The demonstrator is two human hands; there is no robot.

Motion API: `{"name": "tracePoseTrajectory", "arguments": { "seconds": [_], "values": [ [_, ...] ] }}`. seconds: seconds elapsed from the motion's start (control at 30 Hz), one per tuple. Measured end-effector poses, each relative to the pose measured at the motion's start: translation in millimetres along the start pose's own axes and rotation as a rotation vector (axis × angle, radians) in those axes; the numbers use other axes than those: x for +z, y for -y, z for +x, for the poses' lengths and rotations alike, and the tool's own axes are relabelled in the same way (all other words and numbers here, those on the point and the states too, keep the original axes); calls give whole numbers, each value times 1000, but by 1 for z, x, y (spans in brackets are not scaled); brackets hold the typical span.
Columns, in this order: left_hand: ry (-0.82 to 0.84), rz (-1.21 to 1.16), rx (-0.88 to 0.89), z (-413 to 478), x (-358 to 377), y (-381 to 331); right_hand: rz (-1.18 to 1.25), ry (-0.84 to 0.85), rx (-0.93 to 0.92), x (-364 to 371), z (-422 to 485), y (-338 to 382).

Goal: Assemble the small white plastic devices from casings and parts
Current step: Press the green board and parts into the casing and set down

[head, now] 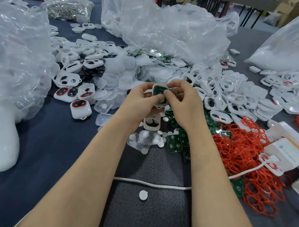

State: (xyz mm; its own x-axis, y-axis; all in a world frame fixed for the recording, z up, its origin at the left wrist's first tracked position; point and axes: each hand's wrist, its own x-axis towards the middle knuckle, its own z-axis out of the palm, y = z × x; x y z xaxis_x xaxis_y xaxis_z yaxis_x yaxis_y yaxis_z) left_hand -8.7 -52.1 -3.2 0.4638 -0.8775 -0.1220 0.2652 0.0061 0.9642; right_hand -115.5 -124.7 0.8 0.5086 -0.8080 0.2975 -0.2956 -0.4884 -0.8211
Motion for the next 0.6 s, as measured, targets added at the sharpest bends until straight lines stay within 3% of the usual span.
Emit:
{"name": "tracePoseTrajectory", "arguments": {
  "seconds": [0.6],
  "values": [
    [61, 57, 122, 0, -1, 3, 175, -32, 120, 1, 0, 5]
  ]
}}
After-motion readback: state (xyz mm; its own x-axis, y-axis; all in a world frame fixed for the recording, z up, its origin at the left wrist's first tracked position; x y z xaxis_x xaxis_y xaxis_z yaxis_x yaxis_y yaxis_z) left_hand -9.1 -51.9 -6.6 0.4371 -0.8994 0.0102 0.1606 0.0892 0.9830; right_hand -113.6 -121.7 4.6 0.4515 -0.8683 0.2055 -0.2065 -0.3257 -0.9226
